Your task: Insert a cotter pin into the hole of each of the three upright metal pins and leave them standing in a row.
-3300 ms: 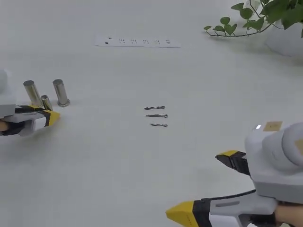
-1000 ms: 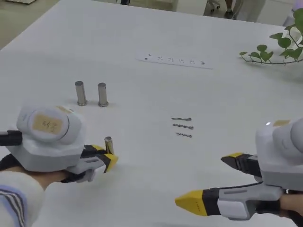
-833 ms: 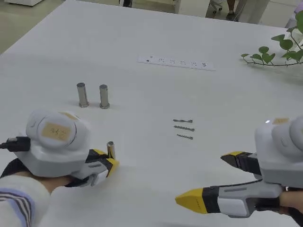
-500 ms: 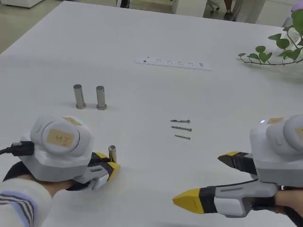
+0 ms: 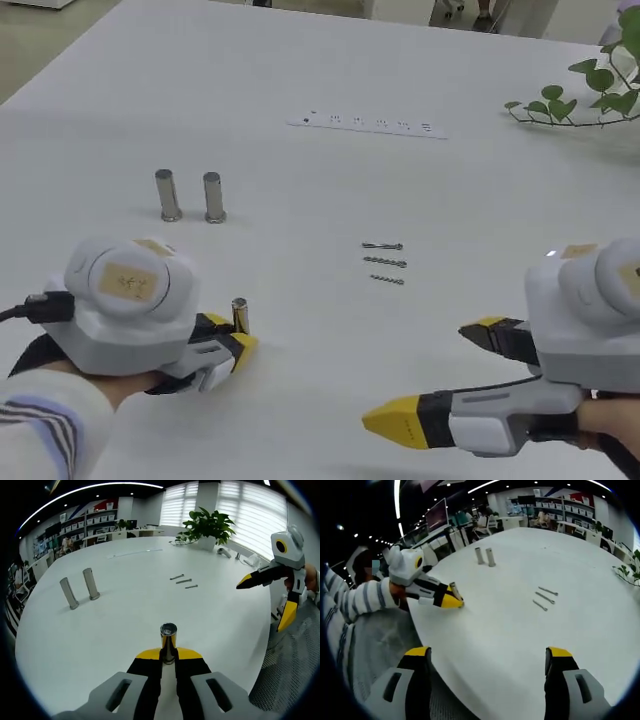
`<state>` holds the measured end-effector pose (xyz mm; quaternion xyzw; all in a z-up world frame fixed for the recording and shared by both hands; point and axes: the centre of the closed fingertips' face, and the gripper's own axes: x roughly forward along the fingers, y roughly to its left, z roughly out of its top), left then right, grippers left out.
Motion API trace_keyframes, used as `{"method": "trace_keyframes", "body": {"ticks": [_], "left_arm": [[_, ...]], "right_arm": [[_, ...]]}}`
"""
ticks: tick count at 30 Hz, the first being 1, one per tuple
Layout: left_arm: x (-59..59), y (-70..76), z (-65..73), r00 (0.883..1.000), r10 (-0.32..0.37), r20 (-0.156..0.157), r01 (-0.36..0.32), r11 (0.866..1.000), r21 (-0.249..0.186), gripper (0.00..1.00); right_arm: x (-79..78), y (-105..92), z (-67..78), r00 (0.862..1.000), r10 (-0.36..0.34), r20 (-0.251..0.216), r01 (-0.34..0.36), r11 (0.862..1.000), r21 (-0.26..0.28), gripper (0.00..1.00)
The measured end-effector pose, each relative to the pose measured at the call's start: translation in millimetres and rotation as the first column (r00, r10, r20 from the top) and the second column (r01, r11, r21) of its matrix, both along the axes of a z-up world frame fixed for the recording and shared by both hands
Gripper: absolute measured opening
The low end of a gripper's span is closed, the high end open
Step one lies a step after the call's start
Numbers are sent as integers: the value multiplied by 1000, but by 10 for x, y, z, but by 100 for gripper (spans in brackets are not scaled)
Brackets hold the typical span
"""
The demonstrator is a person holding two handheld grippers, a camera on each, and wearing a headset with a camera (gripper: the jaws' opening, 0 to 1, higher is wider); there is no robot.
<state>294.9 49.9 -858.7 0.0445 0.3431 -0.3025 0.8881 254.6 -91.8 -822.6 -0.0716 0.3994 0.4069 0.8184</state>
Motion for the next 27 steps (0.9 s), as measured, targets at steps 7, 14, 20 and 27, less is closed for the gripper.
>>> {"method": "trace_keyframes", "body": {"ticks": [7,14,20,27], "left_arm": [[-24,-12,-15,1000,-19,-5,19,1000,5,9],[-69,-14,-24,999,-10,-32,9,1000,-10,13],[-154,53,-15,997,-54,-52,54,999,-7,26],[-175,210,156,996,-87,-27,87,996,-13,45]], "right_arm": [[-28,-2,-11,1000,22,-5,-22,1000,-23,96],[-22,-21,2,999,46,3,-46,998,-48,95],[-5,-114,-6,998,65,2,-65,993,-103,95],[47,-228,37,997,80,-13,-81,987,-142,94]]}}
